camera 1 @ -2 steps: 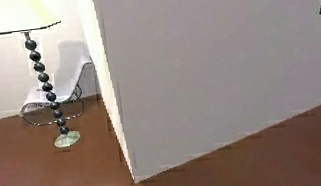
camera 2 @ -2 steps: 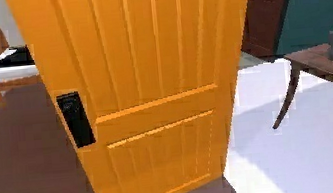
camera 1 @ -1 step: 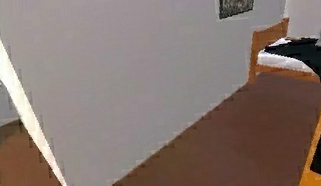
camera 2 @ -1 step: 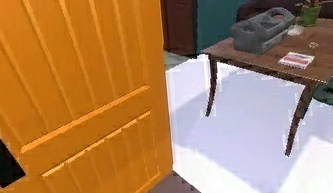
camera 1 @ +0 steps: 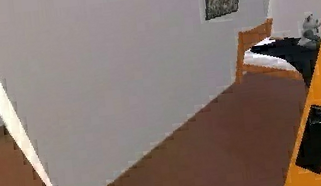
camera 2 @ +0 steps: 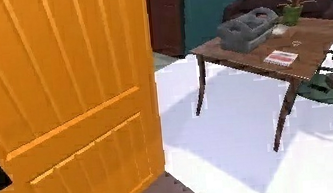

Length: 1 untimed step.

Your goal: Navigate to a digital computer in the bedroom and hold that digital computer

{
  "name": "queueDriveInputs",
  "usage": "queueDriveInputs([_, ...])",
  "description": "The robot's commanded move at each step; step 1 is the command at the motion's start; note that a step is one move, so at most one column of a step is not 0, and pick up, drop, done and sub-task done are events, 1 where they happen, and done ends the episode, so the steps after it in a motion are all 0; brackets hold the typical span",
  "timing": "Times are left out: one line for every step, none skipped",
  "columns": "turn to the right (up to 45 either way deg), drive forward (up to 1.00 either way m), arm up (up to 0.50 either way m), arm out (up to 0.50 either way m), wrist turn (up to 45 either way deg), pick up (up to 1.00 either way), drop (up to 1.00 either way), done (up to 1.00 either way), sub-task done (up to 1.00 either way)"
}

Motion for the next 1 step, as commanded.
queueDriveInputs([0.0,0.3,0.0,0.0,0.0,0.0,0.0,0.0,0.0])
